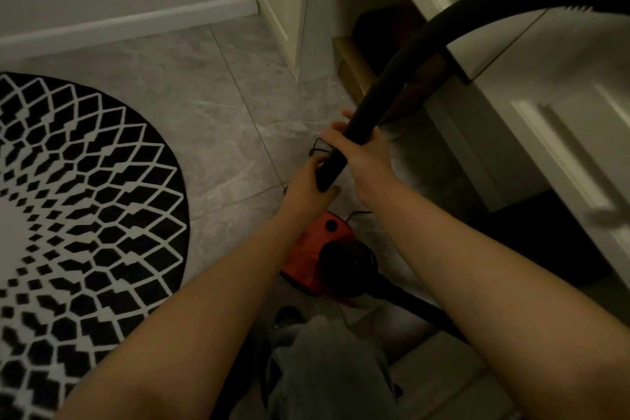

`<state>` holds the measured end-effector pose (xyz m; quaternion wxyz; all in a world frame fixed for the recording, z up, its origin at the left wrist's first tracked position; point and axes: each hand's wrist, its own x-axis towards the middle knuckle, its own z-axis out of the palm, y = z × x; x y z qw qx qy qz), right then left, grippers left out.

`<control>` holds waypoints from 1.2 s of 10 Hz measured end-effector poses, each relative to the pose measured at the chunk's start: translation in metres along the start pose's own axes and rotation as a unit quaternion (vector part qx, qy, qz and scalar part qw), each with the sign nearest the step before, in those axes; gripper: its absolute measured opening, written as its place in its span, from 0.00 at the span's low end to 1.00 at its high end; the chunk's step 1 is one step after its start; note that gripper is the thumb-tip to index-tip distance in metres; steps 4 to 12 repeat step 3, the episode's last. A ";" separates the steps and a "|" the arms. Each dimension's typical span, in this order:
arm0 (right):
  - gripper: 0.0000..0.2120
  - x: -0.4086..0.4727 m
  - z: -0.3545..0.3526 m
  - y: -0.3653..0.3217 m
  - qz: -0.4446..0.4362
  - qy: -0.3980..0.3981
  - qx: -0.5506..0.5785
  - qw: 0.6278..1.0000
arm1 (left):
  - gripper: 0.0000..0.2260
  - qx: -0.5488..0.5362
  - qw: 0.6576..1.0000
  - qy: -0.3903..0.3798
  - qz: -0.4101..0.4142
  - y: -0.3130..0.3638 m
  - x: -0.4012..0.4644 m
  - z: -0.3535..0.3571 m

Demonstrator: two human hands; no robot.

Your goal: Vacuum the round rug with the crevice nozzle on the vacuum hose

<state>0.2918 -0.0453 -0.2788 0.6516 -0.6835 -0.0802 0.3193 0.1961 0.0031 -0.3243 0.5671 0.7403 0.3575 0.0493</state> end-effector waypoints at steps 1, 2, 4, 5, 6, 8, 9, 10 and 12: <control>0.21 -0.003 -0.001 -0.002 -0.004 0.022 0.010 1.000 | 0.30 -0.018 1.000 -0.005 -0.011 0.002 -0.005 -0.006; 0.21 -0.007 -0.005 0.005 -0.010 0.025 -0.011 1.000 | 0.32 -0.005 1.000 -0.005 -0.021 -0.005 -0.011 -0.011; 0.31 -0.014 -0.010 0.017 0.034 0.009 -0.076 0.997 | 0.34 0.026 0.998 -0.020 -0.046 -0.006 -0.024 -0.022; 0.31 -0.014 -0.010 0.017 0.034 0.009 -0.076 0.997 | 0.34 0.026 0.998 -0.020 -0.046 -0.006 -0.024 -0.022; 0.31 -0.014 -0.010 0.017 0.034 0.009 -0.076 0.997 | 0.34 0.026 0.998 -0.020 -0.046 -0.006 -0.024 -0.022; 0.31 -0.014 -0.010 0.017 0.034 0.009 -0.076 0.997 | 0.34 0.026 0.998 -0.020 -0.046 -0.006 -0.024 -0.022; 0.31 -0.014 -0.010 0.017 0.034 0.009 -0.076 0.997 | 0.34 0.026 0.998 -0.020 -0.046 -0.006 -0.024 -0.022; 0.31 -0.014 -0.010 0.017 0.034 0.009 -0.076 0.997 | 0.34 0.026 0.998 -0.020 -0.046 -0.006 -0.024 -0.022; 0.31 -0.014 -0.010 0.017 0.034 0.009 -0.076 0.997 | 0.34 0.026 0.998 -0.020 -0.046 -0.006 -0.024 -0.022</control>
